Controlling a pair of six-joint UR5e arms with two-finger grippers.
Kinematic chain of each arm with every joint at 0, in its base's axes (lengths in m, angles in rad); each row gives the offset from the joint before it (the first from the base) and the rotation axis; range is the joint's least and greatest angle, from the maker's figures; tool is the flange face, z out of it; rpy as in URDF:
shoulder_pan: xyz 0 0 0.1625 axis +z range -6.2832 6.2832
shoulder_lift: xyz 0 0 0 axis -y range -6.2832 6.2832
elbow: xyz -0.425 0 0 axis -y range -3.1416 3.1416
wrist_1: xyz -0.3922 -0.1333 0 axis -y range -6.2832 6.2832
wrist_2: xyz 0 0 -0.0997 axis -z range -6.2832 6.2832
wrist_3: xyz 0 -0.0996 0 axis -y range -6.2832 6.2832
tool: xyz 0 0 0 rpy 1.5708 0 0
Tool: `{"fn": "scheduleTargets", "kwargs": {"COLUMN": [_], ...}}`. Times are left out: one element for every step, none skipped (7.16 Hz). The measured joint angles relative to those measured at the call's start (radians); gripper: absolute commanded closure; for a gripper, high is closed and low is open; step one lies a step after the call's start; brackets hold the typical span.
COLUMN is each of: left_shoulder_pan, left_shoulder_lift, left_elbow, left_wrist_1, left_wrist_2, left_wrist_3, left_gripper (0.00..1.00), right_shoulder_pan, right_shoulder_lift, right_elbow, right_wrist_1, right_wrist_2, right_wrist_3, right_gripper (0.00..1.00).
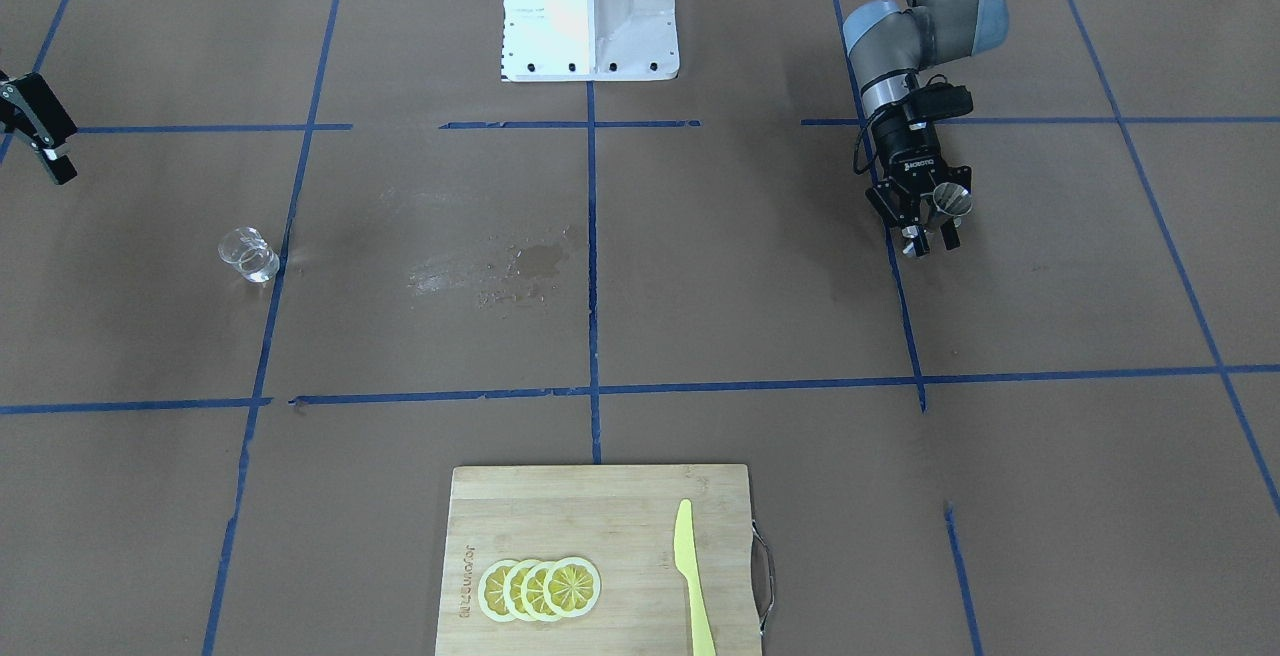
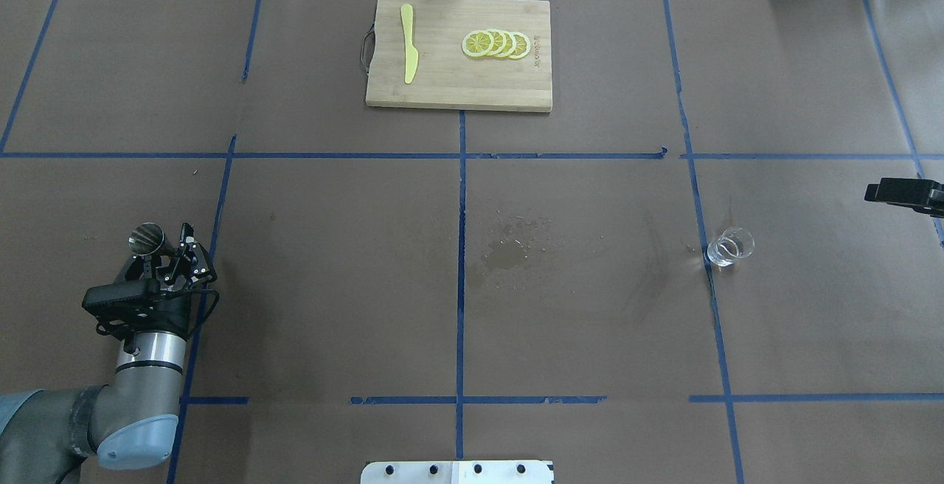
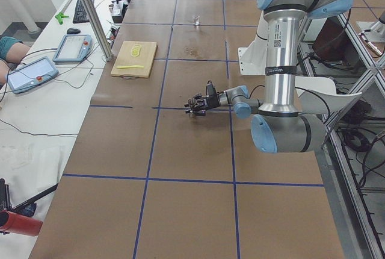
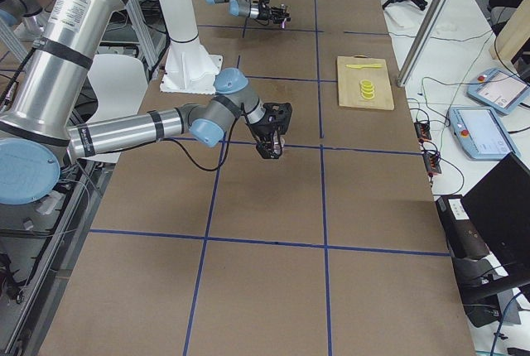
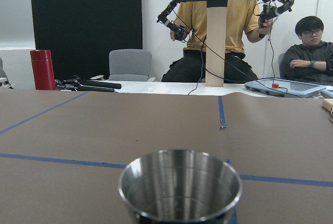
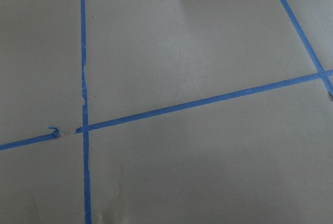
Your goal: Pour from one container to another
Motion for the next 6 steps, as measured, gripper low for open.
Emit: {"fn": "scheduleTargets", "kwargs": {"left_shoulder_pan": [0.000,0.000,-0.001,-0.001,-0.002,-0.003], "left_shoulder_lift": [0.000,0.000,0.000,0.000,0.001,0.002], "left_elbow": [0.001,0.001,0.000,-0.002,-0.010,-0.027], "left_wrist_1": [0.000,0.000,0.000,0.000,-0.001,-0.001], "left_wrist_2": [0.000,0.000,-0.001,-0.001,-0.001,-0.001], "left_wrist_3": [-0.001,-0.001,-0.001,-0.002,-0.003,-0.004], "left_gripper": [0.71,0.84,0.89,1.00,1.00,1.00], "right_shoulder_pan": [0.000,0.000,0.000,0.000,0.000,0.000], "right_shoulder_lift": [0.000,-0.001,-0.001,-0.001,-0.001,-0.001], "right_elbow": [0.000,0.000,0.000,0.000,0.000,0.001], "right_wrist_1": [0.000,0.000,0.000,0.000,0.000,0.000], "right_wrist_2": [0.000,0.000,0.000,0.000,0.000,0.000], "right_wrist_3": [0.000,0.000,0.000,0.000,0.000,0.000], "right_gripper": [0.00,0.00,0.00,0.00,0.00,0.00]}}
